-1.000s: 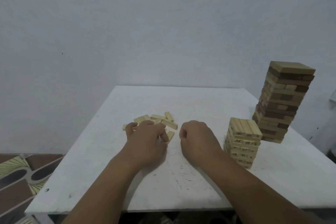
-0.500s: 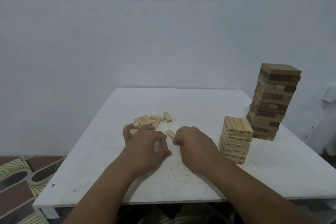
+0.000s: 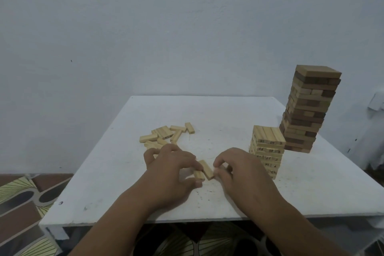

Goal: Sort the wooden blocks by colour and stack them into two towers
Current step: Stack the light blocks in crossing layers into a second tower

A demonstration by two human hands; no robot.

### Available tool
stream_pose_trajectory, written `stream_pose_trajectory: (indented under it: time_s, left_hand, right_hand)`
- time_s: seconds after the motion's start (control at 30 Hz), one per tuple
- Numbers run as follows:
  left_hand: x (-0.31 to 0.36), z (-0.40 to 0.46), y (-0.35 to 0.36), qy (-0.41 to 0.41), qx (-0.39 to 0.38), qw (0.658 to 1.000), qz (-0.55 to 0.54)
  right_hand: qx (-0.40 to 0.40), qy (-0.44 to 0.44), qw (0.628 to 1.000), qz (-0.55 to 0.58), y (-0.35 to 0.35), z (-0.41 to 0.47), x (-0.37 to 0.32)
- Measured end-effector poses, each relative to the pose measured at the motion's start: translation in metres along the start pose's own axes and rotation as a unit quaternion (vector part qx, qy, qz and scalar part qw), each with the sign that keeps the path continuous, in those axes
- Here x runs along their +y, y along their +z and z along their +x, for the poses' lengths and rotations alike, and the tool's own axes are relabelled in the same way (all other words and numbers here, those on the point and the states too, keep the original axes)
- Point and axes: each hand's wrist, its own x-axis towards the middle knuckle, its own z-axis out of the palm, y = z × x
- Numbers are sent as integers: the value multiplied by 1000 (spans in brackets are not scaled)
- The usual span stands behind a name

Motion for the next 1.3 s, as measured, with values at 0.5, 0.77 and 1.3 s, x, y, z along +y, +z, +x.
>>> stream_pose_trajectory:
  time_s: [0.5, 0.77, 1.3]
  left_hand:
    - [-7, 11, 13, 5, 37, 999, 10]
    - [-9, 13, 12, 7, 28, 1000, 2]
    - [-5, 11, 4, 17, 14, 999, -25]
  right_hand:
    - [-69, -29, 997, -3, 9, 7, 12]
    - [-85, -18, 996, -8, 8, 4, 7]
    - [-69, -33, 997, 7, 9, 1, 10]
